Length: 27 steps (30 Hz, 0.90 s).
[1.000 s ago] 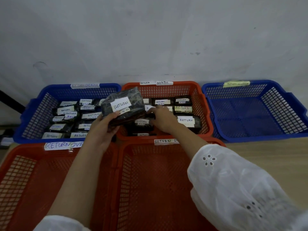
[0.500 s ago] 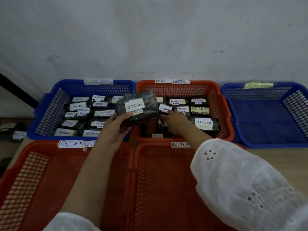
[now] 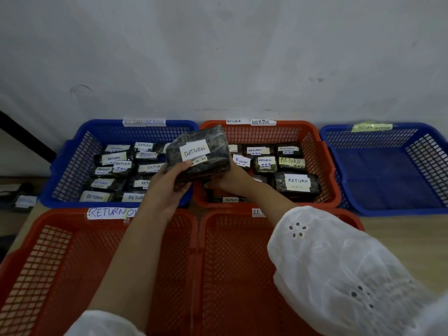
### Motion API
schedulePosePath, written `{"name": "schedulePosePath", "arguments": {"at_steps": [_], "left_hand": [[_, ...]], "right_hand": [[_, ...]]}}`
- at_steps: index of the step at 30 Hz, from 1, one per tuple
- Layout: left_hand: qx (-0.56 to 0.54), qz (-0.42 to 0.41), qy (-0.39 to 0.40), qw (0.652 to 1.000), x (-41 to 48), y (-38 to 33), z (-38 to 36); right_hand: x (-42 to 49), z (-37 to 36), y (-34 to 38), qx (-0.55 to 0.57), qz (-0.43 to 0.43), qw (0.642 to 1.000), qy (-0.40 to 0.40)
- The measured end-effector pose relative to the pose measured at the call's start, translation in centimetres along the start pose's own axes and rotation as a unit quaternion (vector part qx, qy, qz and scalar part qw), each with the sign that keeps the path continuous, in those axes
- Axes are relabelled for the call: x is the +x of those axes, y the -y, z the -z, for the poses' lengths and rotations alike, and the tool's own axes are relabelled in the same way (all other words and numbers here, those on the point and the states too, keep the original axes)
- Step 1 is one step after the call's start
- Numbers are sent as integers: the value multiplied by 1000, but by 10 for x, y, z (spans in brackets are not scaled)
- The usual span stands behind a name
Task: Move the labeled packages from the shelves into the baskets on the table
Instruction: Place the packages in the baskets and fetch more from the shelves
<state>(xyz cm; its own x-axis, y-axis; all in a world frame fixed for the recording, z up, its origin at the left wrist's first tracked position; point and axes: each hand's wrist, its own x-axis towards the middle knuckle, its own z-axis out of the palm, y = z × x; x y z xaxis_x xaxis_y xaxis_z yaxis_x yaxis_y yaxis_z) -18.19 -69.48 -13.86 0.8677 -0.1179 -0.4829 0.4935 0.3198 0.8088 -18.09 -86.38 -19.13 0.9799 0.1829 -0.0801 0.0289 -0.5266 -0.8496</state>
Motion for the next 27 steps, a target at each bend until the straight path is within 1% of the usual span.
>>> {"name": "schedulePosePath", "arguments": {"at_steps": [4,8,12,14,19,21,23,25,27], "left_hand": [[7,-8,-5,1000,-3,-3,7],[9,-16,-19,1000,-5,-7,18],[-10,-13,-39,999,-5,-11,31],[-11,-11,-49,999,-5,-12,36],[-30,-6,-71,997,-5,-12,51],[-35,-4,-72,997,-4,-12,55],[-33,-2,-71,997,-4,-12,56],[-27,-3,-69,997,-4,-10,55],[-27,-2,-69,997,-3,-9,53]], "right_hand": [[-3,-1,-2,-37,7,999,14],[3,-1,-1,-87,-37,996,6],[8,-5,-1,-161,-35,986,25],[5,-7,-5,-153,-31,988,2],[-7,-5,-15,-76,-27,994,-80],[-7,-4,-16,-37,-71,988,-132],[-3,-2,-22,24,-156,971,-178],[-3,-1,-28,93,-248,946,-188],[-5,2,-34,103,-297,931,-187]]}}
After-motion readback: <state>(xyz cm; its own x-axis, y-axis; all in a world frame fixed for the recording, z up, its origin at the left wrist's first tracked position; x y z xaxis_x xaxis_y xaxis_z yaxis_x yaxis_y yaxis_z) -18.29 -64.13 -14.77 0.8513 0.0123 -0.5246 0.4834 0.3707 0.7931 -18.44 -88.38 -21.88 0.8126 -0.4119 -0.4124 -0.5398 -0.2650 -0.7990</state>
